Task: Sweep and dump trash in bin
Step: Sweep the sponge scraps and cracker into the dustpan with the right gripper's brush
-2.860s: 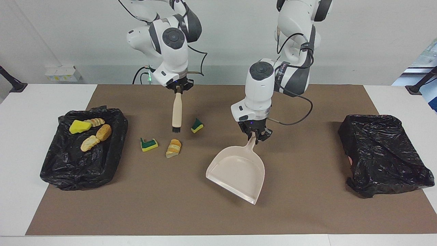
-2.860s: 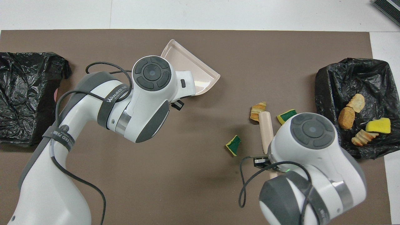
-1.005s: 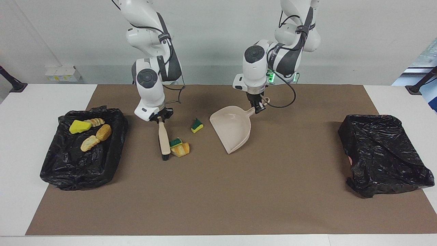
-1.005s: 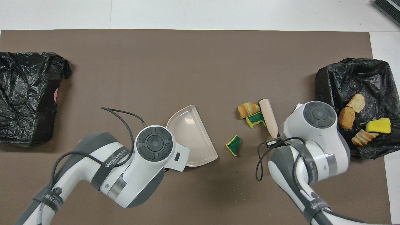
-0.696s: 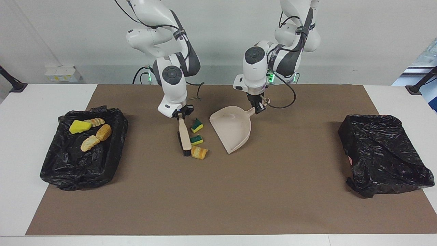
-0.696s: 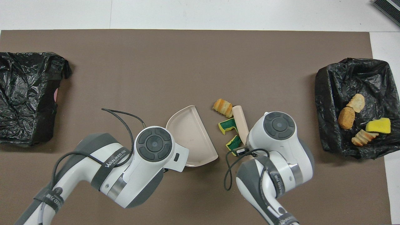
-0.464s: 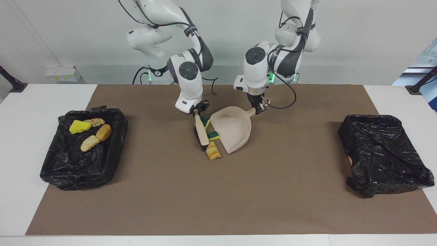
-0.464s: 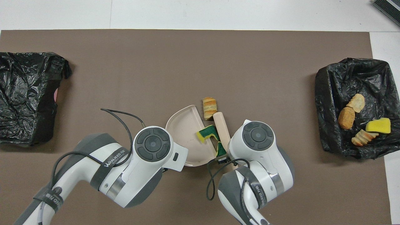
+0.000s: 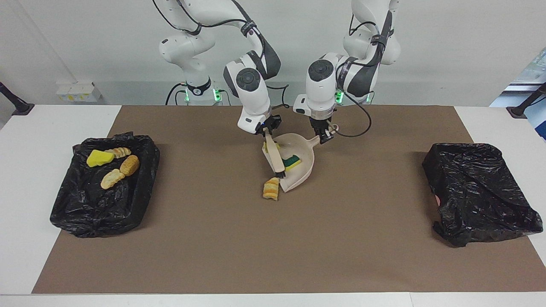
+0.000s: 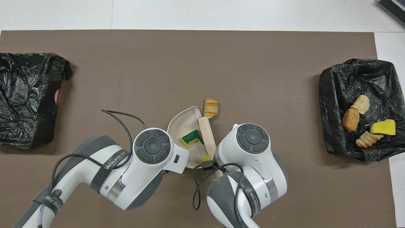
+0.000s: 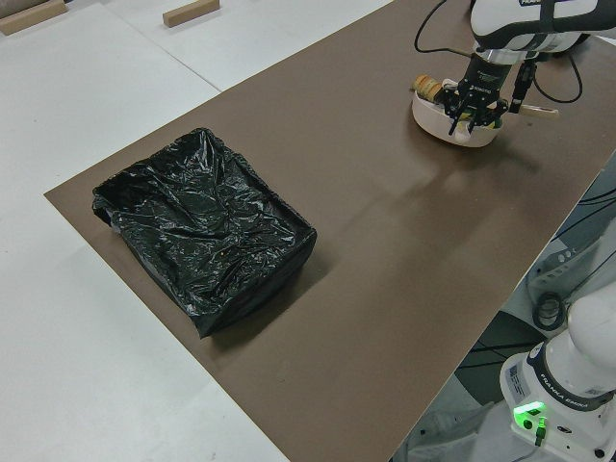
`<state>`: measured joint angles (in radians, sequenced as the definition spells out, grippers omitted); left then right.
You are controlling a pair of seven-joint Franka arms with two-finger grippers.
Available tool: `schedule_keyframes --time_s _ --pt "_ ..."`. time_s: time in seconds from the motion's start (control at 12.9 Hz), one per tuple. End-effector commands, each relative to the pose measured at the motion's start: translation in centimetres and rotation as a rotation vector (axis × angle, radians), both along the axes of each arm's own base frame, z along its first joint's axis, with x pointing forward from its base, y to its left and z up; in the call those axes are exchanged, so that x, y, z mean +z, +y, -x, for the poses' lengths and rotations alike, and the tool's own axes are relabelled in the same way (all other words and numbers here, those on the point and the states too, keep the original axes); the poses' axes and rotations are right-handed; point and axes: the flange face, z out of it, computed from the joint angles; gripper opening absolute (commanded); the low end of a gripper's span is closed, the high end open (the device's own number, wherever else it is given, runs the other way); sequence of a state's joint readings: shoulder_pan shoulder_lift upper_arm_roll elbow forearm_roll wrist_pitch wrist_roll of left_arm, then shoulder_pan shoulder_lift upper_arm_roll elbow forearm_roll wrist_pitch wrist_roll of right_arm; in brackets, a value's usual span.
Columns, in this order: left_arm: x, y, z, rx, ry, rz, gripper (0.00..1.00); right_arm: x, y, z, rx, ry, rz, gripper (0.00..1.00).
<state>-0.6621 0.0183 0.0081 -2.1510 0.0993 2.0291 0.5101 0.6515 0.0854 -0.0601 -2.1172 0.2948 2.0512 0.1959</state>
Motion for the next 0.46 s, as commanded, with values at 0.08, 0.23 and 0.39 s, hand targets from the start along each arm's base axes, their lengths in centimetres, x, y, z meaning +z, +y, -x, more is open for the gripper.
schedule_keyframes --time_s 0.08,0.23,0.39 --pt "0.0 1.8 -0.2 0.027 -0.014 0.005 0.0 3.7 -2.9 -2.2 -0.026 0.036 0.011 0.0" --pt "-0.2 2.6 -0.7 0.055 -0.004 0.009 0.0 4.8 -4.3 -3.4 0.012 -0.011 0.093 0.0" --pt "-0.4 3.8 -1.6 0.086 0.0 0.01 0.0 4.0 -7.6 -4.9 0.056 -0.047 0.155 0.0"
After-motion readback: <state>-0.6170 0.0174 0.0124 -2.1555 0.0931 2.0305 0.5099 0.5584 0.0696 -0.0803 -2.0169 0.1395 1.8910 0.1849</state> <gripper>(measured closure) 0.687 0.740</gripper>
